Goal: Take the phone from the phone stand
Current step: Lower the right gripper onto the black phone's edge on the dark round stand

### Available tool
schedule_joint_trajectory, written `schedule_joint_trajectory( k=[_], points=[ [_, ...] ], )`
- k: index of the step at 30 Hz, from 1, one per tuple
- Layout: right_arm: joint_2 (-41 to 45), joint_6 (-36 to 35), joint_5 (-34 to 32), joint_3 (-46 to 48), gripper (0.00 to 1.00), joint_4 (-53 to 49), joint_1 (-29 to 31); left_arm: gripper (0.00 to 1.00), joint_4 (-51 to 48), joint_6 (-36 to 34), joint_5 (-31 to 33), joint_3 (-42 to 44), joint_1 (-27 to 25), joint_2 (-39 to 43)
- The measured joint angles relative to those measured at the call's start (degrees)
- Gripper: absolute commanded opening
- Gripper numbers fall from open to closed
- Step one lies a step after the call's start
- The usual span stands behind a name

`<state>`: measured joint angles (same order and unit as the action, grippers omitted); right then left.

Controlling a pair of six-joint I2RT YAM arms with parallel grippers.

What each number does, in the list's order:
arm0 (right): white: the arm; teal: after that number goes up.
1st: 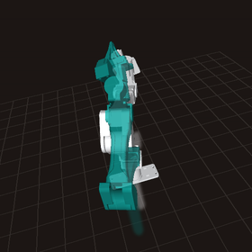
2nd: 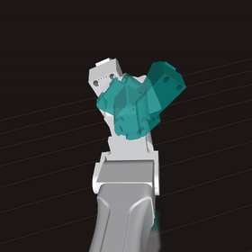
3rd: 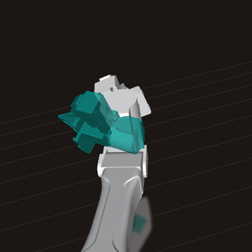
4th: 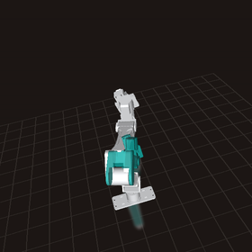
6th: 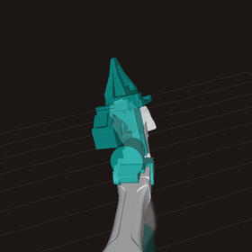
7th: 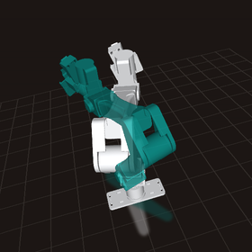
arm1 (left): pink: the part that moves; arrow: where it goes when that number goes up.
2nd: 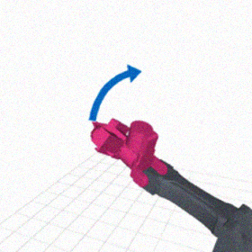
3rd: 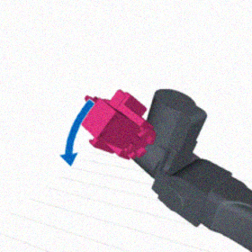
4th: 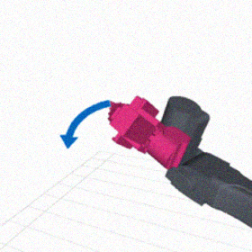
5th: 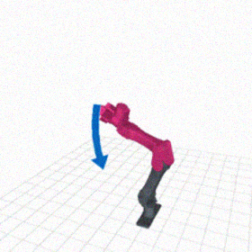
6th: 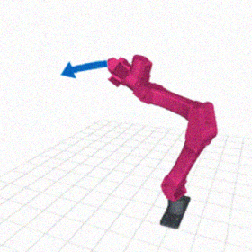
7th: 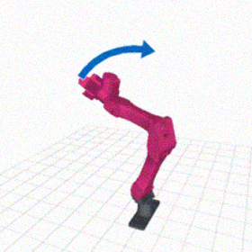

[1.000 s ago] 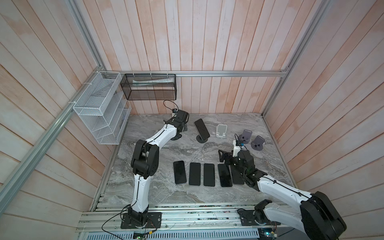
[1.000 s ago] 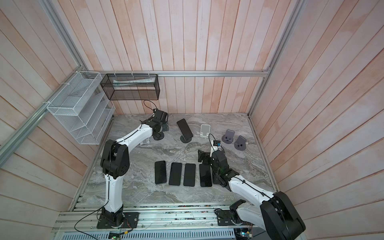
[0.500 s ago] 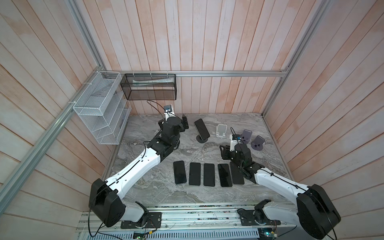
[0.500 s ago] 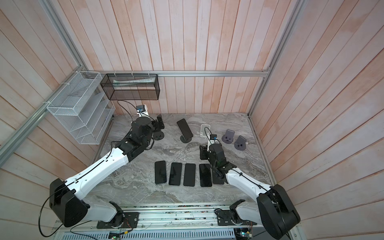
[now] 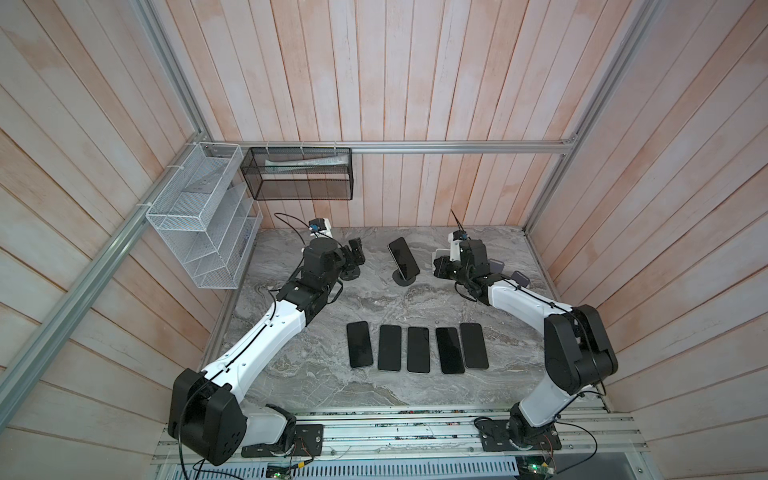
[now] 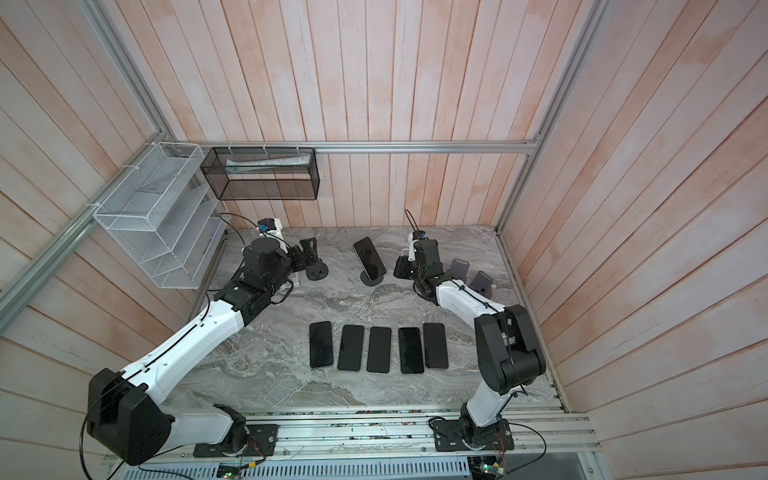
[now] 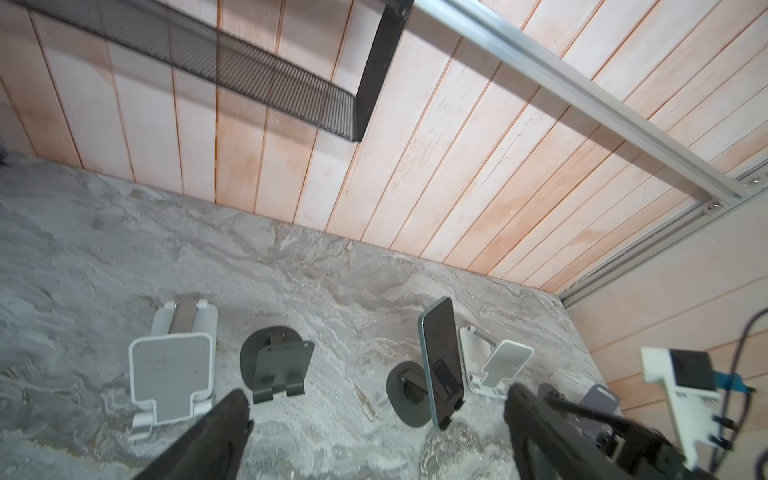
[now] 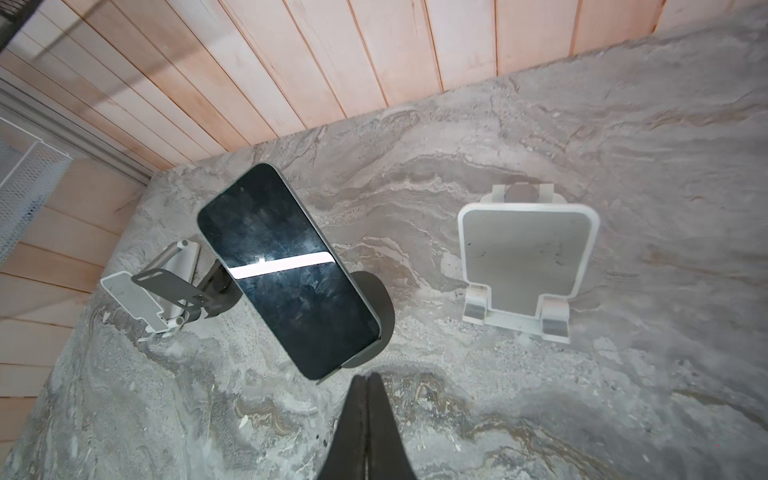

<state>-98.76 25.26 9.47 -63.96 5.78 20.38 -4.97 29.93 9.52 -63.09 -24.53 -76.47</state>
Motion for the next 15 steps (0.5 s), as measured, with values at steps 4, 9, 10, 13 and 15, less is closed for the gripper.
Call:
schedule_joint_trajectory(
  k=[4, 9, 10, 13, 15],
  points=[
    [-6.29, 0.2, 3.82, -3.1, 0.04, -1.79, -0.55, 0.96, 0.35, 2.47, -5.77, 0.11, 0.48, 0.04],
    [-11.45, 2.01, 6.25, -5.09, 0.14, -1.88, -0.7, 0.95, 0.72, 4.2, -10.03, 0.11, 2.16, -0.94],
    [-11.63, 2.45, 6.23, -5.09, 0.15, -1.88, -0.7, 0.95, 0.72, 4.44, -10.64, 0.11, 2.75, -1.2],
    [-11.63, 4.07, 6.05, -5.09, 0.16, -0.33, -0.7, 0.93, 0.79, 5.42, -12.31, 0.11, 4.33, -1.66],
    [-11.72, 5.14, 5.97, -5.09, 0.23, 0.55, -0.7, 0.92, 1.01, 5.97, -13.16, 0.11, 5.07, -1.77]
  ],
)
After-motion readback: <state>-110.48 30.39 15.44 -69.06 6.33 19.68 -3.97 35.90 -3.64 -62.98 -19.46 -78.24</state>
